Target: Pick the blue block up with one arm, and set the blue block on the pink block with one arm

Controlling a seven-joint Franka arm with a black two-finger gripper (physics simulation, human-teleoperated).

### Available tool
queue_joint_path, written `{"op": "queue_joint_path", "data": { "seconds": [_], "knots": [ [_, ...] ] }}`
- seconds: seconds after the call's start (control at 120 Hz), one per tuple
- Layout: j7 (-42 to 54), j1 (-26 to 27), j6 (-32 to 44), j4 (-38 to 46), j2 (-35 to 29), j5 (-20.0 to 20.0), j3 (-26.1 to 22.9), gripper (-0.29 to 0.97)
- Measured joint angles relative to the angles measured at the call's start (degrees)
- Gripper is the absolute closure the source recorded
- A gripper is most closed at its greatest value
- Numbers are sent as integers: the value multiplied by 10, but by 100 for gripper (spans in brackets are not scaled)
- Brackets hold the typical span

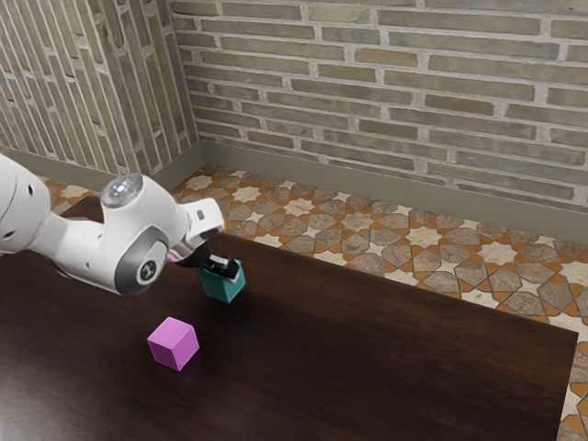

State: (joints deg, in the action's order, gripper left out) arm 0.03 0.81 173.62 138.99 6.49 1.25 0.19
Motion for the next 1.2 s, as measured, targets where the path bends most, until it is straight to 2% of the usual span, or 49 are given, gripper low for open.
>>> {"op": "queue_joint_path", "data": {
  "seconds": [0.408,0.683,1.2],
  "knots": [
    [1,4,-6,59,-66,-1,4,32],
    [1,-2,-7,120,-130,-1,0,32],
    [3,-20,-3,197,-212,-2,1,33]
  ]
}}
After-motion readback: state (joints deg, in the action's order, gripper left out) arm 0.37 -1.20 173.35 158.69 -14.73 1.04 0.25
